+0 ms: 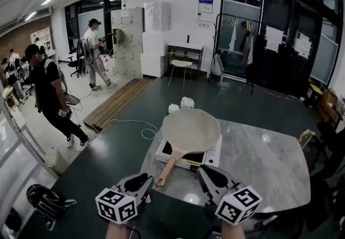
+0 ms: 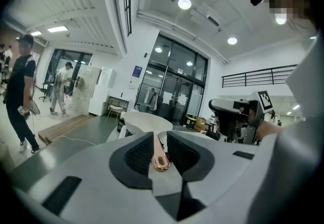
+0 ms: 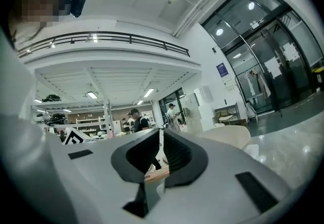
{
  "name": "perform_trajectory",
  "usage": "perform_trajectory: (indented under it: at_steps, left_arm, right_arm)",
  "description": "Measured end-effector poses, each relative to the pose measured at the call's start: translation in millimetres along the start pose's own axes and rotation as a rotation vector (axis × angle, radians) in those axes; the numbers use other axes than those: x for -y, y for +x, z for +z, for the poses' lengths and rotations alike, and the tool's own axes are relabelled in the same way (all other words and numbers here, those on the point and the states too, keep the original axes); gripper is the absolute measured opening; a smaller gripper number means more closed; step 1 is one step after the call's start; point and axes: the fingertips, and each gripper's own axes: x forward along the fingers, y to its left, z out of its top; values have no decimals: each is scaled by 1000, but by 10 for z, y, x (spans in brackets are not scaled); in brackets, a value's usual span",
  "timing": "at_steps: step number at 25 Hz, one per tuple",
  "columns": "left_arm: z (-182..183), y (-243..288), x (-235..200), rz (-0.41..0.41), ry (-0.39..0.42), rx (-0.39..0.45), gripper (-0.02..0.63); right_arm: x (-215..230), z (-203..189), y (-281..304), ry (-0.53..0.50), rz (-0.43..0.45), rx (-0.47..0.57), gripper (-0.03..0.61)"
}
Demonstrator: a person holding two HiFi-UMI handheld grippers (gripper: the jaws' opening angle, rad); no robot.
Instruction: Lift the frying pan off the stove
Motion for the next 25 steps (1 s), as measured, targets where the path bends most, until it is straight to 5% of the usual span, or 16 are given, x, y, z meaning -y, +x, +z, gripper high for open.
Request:
perform_trajectory:
  at_steps: [6,11,14,21,25]
  left_arm:
    - [-217,144,-146,-79,-134,-100,161]
    - [-437,337,-66,-280,-460,-147,214]
    - [-542,419,-88,-338,-584,-160,218]
    - [-734,662,97,-448,-695,-244,218]
    - [-727,693,157,-494,-732,-286,160]
  right_arm:
    - [108,-174,245,55,-18,-32,44]
    - [205,-184,317,125,-69,-30,44]
    - [253,-186,345,134,-105,-32,44]
    - [390,-374,316,176,-196,-59,44]
    - [425,-437,310,209,-239,-62,44]
